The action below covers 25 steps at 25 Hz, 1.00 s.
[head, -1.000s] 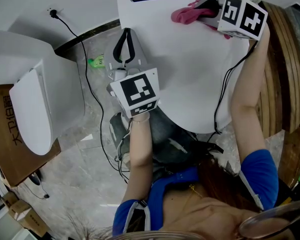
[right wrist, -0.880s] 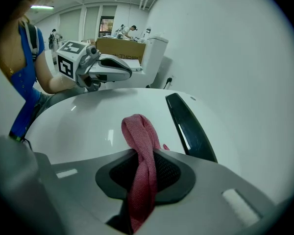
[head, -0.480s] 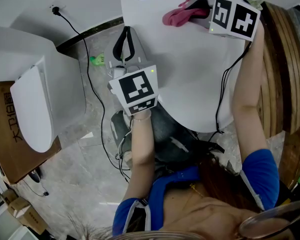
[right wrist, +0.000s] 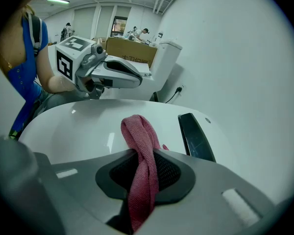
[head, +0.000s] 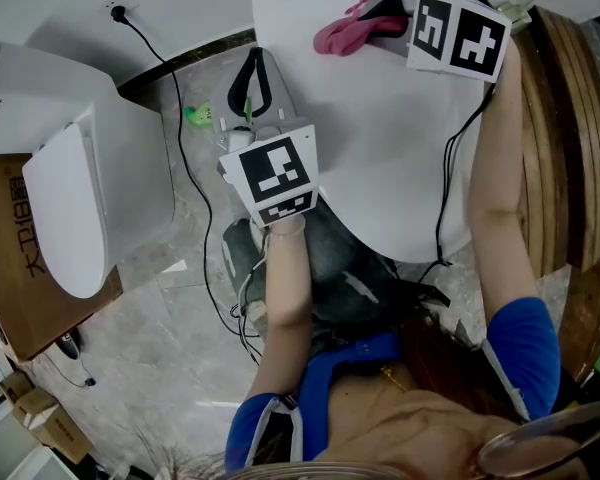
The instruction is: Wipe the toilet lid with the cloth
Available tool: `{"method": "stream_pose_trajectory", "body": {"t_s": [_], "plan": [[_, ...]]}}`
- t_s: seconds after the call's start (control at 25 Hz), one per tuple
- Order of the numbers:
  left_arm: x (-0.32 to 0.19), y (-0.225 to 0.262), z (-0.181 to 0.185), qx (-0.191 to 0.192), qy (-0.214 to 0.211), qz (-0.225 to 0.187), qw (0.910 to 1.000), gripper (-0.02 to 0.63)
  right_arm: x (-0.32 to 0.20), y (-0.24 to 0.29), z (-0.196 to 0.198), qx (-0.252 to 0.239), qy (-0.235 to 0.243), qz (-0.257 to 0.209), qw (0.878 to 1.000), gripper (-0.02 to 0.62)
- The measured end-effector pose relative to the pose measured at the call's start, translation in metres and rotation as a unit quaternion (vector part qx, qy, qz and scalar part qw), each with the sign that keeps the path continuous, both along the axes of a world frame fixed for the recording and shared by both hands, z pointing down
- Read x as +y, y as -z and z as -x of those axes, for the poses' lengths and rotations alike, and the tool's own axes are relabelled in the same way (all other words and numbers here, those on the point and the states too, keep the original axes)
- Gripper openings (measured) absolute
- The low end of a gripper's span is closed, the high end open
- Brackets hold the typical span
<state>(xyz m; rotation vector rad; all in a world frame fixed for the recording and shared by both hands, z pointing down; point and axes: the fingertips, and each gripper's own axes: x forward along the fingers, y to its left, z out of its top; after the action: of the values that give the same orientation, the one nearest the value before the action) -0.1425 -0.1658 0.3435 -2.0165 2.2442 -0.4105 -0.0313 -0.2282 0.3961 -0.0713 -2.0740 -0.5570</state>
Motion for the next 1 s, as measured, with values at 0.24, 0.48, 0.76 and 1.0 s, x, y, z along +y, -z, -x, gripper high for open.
{"method": "stream_pose_trajectory", "body": {"t_s": [0.24,0.48,0.76,1.0], "plan": [[0.006,0.001,0.009,-0.001,0.02,0.0,0.9998,0.003,0.011,0.001,0.02,-0.006,0.02,-0.007,1.0,0.074],[0.009,-0.001,0.015,-0.011,0.032,0.006,0.9994,0.003,0.021,0.0,0.035,-0.006,0.038,-0.018,0.999,0.074],[0.009,0.001,0.018,-0.014,0.037,0.003,0.9992,0.003,0.033,-0.001,0.054,-0.022,0.062,-0.02,0.998,0.072],[0.01,0.003,0.018,-0.02,0.043,0.002,0.9989,0.003,0.043,0.0,0.069,-0.037,0.078,-0.021,0.996,0.072]]}}
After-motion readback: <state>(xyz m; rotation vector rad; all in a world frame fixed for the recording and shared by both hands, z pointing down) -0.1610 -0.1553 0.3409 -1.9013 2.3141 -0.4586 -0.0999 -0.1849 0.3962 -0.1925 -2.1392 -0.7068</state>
